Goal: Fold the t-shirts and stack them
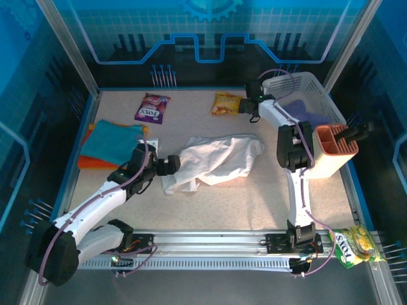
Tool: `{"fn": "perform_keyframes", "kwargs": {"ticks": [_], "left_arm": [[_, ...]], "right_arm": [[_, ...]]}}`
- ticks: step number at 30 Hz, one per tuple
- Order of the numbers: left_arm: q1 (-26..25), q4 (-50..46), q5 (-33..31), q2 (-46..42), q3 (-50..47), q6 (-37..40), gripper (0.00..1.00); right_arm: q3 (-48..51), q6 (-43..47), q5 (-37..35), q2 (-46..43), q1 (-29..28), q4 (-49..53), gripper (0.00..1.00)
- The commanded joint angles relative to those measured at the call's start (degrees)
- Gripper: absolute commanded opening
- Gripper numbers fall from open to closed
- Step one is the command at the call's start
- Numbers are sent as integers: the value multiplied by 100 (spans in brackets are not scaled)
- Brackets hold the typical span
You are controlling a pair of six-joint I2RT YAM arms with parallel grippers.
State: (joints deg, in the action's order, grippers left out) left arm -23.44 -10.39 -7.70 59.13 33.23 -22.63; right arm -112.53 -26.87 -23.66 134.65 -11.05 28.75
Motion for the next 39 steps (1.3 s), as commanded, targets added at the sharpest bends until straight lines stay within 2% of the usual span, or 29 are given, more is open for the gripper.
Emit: {"fn": "perform_keyframes", "kwargs": {"ticks": [1,6,11,14,17,21,24,27,32,34,37,38,39], "left_arm": [[-105,-197,-85,8,56,-110,99],[-234,-250,-86,102,128,-187,99],[-522,-281,-3,289,273,-143,97],[-989,-244,141,572,503,122,94],[-1717,-267,6,999,912,419,92],[-2496,49,-193,1790,1422,546,91],[-2902,197,-419,2647,1964,607,92],[-3245,255,-870,3586,2641,679,96],[-3507,242,-1605,4960,3808,686,96],[-3501,77,-1946,5403,4230,543,91],[-3484,-7,-2420,5717,4564,488,79],[-3463,-6,-2489,5739,4591,503,72],[-3413,9,-2433,5722,4577,541,59]], "right_arm": [[-192,-489,104,119,478,331,97],[-7,-954,-52,-17,722,179,98],[-45,-849,325,-106,877,84,97],[46,-542,519,-455,731,125,99],[563,-415,903,-989,584,-97,100],[1629,-615,1458,-1875,461,-556,100],[2124,-669,1551,-2383,319,-444,100],[2541,-629,1500,-2940,146,-199,100],[3759,-885,1428,-4109,16,-180,100],[4240,-996,1330,-4590,45,-93,100],[4864,-1048,1292,-5153,110,-12,100],[5015,-1044,1304,-5276,135,11,100],[5161,-1039,1302,-5395,138,54,100]]}}
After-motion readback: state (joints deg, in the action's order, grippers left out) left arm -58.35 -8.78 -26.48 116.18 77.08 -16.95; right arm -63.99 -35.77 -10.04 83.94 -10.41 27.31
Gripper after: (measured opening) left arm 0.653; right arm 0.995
